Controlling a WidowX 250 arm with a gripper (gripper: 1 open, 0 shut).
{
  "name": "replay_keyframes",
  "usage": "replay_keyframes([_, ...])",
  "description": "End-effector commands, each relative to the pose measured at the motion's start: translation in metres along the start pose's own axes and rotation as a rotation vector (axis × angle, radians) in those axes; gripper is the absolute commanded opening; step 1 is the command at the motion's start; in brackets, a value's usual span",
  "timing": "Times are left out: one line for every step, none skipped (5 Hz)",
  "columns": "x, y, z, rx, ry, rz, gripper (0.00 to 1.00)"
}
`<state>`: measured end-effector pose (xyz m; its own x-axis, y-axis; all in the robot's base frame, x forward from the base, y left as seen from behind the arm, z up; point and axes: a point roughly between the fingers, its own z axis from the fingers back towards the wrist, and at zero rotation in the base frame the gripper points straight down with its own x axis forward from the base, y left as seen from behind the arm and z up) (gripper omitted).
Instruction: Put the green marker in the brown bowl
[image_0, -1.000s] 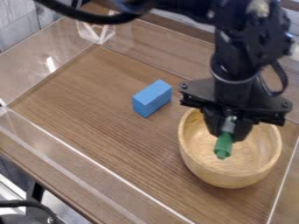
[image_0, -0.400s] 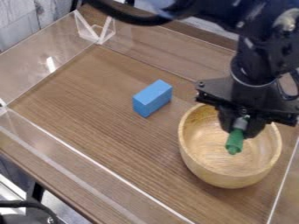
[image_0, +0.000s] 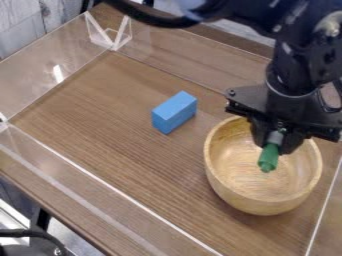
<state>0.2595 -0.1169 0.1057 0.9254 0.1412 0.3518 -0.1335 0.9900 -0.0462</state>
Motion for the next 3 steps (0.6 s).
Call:
replay_keyframes([0.0148,-0.0067,0.0095,-0.026,-0.056,-0.003,0.0])
replay_keyframes([0.0159,-0.0055,0.0073,-0.02,-0.063,-0.007,0.0])
replay_keyframes([0.0125,-0.0036,0.0001,-0.018,-0.061,-0.013,0.0])
